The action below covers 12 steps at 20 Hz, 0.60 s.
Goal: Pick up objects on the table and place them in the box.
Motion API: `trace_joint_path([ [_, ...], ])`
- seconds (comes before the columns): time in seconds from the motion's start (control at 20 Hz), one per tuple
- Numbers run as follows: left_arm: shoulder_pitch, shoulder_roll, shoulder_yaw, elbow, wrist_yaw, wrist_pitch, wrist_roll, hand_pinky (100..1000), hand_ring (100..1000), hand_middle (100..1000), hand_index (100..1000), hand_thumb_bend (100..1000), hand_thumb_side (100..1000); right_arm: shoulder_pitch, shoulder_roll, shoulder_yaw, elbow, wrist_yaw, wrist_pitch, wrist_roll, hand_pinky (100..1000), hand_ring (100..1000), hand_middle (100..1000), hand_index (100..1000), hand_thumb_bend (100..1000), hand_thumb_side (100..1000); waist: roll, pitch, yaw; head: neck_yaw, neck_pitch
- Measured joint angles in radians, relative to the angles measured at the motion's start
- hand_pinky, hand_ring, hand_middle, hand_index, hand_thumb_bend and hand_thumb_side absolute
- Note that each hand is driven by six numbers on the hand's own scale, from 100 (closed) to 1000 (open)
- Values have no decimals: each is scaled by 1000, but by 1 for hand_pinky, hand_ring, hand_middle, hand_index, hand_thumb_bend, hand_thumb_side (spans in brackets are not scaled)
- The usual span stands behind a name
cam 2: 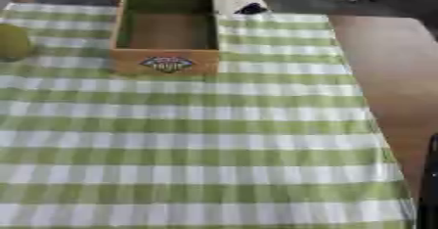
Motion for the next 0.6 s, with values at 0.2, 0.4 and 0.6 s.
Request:
trace_joint_path([
  [0.2,0,0,0,0,0,0,0,595,616,577,756,100,499,0,0,0,0,0,0,0,910,687,603,800,100,578,1,2,-4,-1,0],
  [0.4,-1,0,0,0,0,1,1,601,628,589,765,100,481,0,0,-1,0,0,0,0,909,687,603,800,100,579,5,7,-16,-6,2],
  [0.6,0,8,0,0,-6,10,11,622,661,618,786,100,460,-1,-1,-1,0,0,0,0,910,687,602,800,100,579,7,9,-21,7,10],
])
